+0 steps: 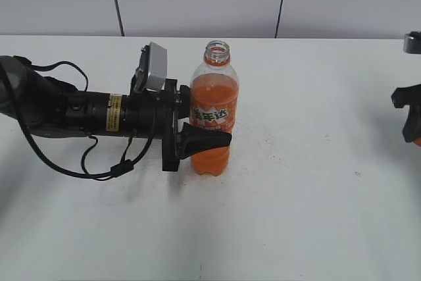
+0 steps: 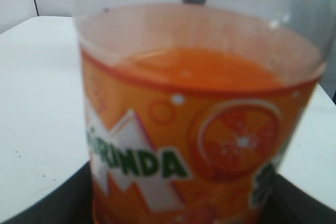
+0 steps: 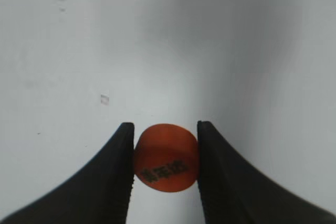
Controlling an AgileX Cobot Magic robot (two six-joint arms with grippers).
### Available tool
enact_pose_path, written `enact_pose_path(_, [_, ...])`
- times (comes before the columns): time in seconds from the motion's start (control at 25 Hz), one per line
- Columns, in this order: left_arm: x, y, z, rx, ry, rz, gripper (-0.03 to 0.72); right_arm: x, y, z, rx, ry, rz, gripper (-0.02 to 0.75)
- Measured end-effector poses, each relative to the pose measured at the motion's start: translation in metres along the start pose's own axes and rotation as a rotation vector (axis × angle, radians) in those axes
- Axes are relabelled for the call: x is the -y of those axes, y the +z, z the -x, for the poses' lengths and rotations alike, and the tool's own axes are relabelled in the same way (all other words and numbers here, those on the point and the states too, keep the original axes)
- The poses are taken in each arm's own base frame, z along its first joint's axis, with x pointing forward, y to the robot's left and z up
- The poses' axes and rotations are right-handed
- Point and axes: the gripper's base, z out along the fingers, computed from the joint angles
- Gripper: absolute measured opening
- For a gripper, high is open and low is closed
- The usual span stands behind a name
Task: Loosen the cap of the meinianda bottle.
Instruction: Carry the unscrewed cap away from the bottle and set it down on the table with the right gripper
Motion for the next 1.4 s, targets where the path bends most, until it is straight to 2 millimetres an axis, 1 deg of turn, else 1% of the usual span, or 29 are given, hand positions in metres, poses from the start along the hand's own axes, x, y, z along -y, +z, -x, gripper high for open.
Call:
enact_pose_path(0.04, [0.000,0.000,0.000,0.000,0.000,0.000,0.422,0.008,0.006,-0.004,-0.005,0.025,-0.003,0.272])
enact_pose_path(0.16, [0.000,0.000,0.000,0.000,0.000,0.001,0.429,0.017,0.021,-0.010,-0.038,0.058,-0.004,0.272])
enact_pose_path(0.32, [0.000,0.000,0.000,0.000,0.000,0.001,0.421,0.019,0.041,-0.009,-0.062,0.066,0.004,0.272])
enact_pose_path(0.48, [0.000,0.000,0.000,0.001,-0.001,0.003,0.421,0.019,0.050,-0.008,-0.073,0.062,0.010,0.272])
enact_pose_path(0.64, [0.000,0.000,0.000,0.001,-0.001,0.003,0.421,0.020,0.059,-0.008,-0.087,0.057,0.011,0.272])
enact_pose_path(0.8, [0.000,0.000,0.000,0.001,-0.002,0.005,0.421,0.020,0.063,-0.007,-0.082,0.057,0.009,0.272])
enact_pose_path(1.0, [-0.001,0.000,0.000,0.001,-0.003,0.007,0.421,0.021,0.065,-0.006,-0.077,0.057,0.008,0.272])
enact_pose_path(1.2, [-0.001,0.000,0.000,0.001,-0.003,0.007,0.421,0.021,0.074,-0.007,-0.101,0.056,0.010,0.274])
enact_pose_path(1.28, [-0.001,0.000,0.000,0.001,-0.003,0.007,0.421,0.021,0.076,-0.007,-0.107,0.051,0.013,0.289])
enact_pose_path(1.36, [-0.001,0.000,0.000,0.001,-0.003,0.007,0.421,0.021,0.076,-0.007,-0.107,0.051,0.017,0.330])
enact_pose_path(1.4, [-0.001,0.000,0.000,0.001,-0.003,0.007,0.421,0.020,0.076,-0.007,-0.107,0.051,0.019,0.365])
